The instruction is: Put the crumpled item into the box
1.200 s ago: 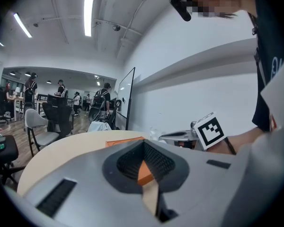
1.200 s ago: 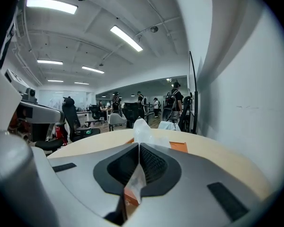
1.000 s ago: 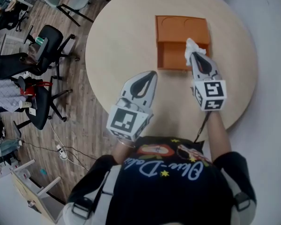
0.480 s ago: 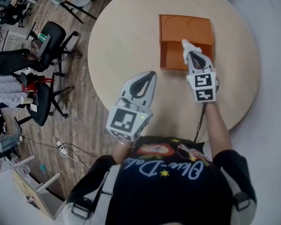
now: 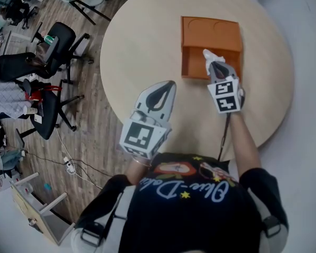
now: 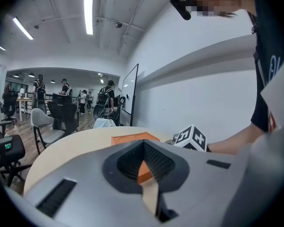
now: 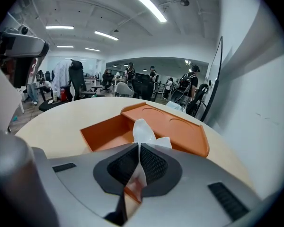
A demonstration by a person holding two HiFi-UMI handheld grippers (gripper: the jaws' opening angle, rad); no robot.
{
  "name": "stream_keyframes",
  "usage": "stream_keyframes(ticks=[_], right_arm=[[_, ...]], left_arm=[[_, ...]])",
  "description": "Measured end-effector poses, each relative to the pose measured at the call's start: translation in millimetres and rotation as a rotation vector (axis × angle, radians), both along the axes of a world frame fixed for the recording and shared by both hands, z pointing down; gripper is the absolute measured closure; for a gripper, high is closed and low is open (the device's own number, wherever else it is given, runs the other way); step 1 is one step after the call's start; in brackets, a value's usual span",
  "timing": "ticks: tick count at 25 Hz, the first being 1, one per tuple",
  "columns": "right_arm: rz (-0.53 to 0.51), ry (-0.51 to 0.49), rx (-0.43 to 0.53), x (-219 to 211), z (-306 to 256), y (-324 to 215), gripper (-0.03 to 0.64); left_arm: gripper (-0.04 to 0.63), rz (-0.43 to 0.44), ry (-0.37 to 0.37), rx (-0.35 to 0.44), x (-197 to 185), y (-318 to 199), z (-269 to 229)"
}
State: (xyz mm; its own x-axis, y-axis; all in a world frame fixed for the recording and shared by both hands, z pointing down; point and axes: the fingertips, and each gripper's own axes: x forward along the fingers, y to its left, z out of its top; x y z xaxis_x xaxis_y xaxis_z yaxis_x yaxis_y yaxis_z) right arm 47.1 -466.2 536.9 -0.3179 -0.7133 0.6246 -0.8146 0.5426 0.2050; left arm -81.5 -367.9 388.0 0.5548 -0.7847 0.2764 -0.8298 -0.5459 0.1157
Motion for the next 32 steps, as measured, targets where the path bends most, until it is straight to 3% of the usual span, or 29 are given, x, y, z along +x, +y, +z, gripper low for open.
stream_keyframes(ticks=[5, 13, 21, 32], right_arm=[[-0.059, 0.073, -0.022, -6.0, 2.1, 6.2, 0.612], [-0.051, 0.057, -0.024, -6.7, -0.4, 6.6, 0.612], [0.058, -0.160, -0.002, 2.3, -23.0, 11.2, 0.617], [0.093, -0.299, 0.115, 16.9, -88.6, 53.7, 0.618]], left_arm=[[0.603, -0.011, -0.007, -0.010, -5.6, 1.7, -3.3], [0.603, -0.001, -0.017, -0.007, -7.2, 4.4, -4.4], [0.603, 0.000, -0.033, 0.006, -11.1, 6.6, -1.5], [0.603, 0.025, -0.039, 0.041, -2.1, 21.9, -7.2]])
